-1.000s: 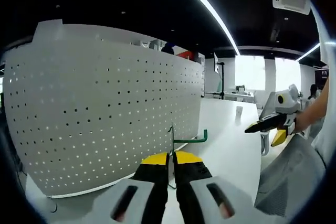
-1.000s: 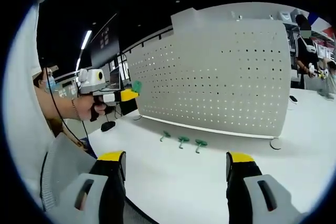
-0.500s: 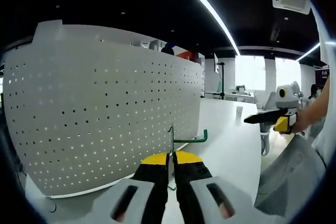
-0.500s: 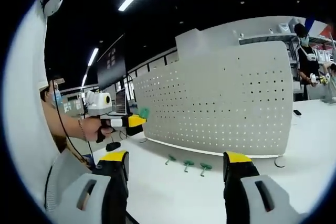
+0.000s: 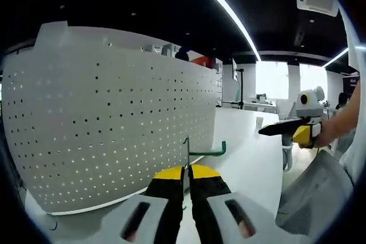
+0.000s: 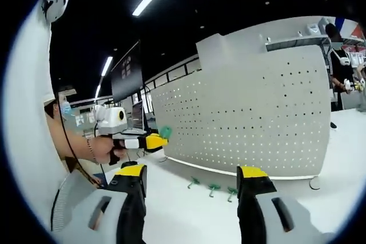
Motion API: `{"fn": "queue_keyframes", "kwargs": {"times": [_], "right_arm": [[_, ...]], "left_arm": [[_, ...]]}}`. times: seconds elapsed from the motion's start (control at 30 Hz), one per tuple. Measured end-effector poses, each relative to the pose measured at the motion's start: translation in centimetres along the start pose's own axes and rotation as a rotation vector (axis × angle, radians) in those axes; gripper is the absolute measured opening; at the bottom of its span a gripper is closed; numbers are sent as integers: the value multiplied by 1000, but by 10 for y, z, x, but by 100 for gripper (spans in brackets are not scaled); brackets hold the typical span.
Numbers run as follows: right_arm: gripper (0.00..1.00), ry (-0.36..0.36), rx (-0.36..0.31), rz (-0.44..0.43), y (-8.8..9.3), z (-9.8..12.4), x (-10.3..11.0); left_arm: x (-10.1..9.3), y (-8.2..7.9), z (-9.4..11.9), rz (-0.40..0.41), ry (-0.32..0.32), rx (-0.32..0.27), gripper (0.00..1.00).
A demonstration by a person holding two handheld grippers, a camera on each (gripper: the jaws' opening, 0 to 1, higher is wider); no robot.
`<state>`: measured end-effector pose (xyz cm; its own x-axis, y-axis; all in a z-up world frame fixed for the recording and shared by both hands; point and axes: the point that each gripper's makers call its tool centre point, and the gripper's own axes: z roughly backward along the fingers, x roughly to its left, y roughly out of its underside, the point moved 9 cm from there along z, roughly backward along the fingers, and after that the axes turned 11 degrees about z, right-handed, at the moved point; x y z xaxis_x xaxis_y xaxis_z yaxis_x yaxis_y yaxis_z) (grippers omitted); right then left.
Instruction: Insert the hook assembly into the mounting plate slot until the hook locks in place.
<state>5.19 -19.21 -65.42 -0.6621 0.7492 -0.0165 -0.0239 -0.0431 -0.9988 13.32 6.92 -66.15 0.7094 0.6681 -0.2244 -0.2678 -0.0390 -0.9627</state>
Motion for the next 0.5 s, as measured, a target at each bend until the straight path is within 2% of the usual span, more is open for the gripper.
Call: {"fn": "queue_keyframes", "kwargs": {"times": [0.5], "right_arm": [[63,-54,-45,-41,-5,-31,12]], "left_arm": [[-12,-4,-3,13,-2,-24,3]]}}
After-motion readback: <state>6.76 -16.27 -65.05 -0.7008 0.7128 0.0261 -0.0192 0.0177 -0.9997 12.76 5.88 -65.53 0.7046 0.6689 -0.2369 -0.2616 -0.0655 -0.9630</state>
